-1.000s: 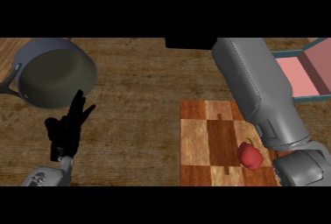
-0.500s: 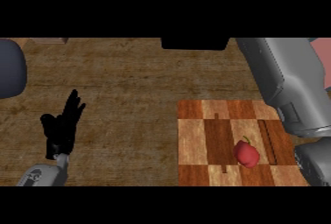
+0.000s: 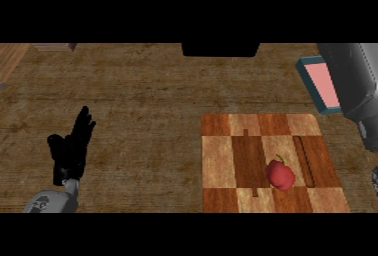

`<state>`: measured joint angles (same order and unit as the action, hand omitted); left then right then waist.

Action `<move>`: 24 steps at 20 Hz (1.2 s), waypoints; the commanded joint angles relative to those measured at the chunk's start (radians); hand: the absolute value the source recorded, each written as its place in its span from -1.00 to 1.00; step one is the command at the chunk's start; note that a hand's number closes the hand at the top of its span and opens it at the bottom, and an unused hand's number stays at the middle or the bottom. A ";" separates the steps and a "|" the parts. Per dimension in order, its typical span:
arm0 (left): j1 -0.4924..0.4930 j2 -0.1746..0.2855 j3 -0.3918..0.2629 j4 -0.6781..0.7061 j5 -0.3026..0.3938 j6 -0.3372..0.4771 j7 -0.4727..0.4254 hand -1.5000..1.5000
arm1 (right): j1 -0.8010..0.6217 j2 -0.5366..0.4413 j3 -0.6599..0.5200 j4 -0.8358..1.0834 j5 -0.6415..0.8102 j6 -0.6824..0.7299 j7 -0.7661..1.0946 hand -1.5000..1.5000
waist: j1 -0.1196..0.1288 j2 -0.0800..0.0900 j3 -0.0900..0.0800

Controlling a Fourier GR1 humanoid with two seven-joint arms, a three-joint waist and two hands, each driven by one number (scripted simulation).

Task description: Pick the sweet potato from the cutting board and place it in the cardboard box

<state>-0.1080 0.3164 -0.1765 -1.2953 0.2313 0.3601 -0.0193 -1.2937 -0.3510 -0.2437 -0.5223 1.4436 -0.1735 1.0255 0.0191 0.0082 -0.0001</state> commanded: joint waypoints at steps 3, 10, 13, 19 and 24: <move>-0.028 -0.014 0.017 0.045 -0.003 -0.021 -0.016 0.00 | 0.080 -0.107 -0.085 0.074 -0.054 -0.192 -0.105 1.00 | 0.013 0.010 0.001; -0.028 -0.019 0.019 0.030 -0.014 -0.034 -0.010 0.00 | 0.155 -0.232 -0.134 0.199 -0.088 -0.233 -0.243 1.00 | 0.024 0.013 0.002; -0.069 -0.005 0.029 0.019 -0.018 -0.036 0.017 0.00 | 0.179 -0.242 -0.181 0.222 -0.117 -0.330 -0.216 1.00 | 0.033 0.019 0.003; -0.085 -0.032 0.023 0.040 -0.039 -0.014 0.025 0.00 | 0.217 -0.250 -0.310 0.258 -0.278 -0.356 -0.385 -1.00 | 0.024 0.016 0.004; -0.061 -0.028 0.022 0.020 -0.041 -0.028 0.014 0.00 | 0.259 -0.205 -0.373 0.208 -0.367 -0.521 -0.558 -1.00 | 0.032 0.013 0.005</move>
<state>-0.1648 0.2833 -0.1563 -1.2570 0.1947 0.3324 -0.0164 -1.0536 -0.5796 -0.5646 -0.2867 1.1477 -0.6028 0.5866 0.0486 0.0236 0.0043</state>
